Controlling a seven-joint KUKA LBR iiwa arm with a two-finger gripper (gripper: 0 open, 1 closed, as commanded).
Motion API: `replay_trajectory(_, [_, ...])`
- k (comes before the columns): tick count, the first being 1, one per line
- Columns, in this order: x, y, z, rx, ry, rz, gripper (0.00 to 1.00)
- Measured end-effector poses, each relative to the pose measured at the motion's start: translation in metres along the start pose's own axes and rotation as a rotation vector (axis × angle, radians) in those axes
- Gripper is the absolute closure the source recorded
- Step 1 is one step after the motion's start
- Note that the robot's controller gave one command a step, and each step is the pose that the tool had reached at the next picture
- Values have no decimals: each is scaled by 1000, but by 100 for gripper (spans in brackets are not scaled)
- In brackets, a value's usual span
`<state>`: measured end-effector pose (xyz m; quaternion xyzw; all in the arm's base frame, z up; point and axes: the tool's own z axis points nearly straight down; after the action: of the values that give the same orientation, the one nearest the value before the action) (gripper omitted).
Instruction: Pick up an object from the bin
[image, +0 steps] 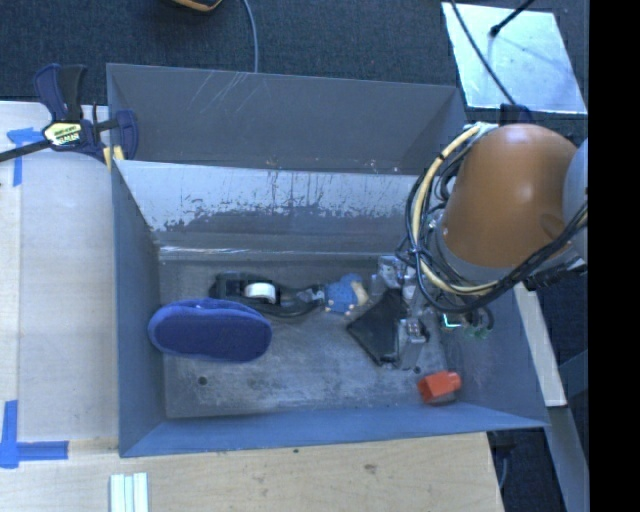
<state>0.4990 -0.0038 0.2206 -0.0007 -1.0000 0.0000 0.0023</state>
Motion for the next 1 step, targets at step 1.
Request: replay_trajectory(1, [-30,-2,65,0,-3,-26,0])
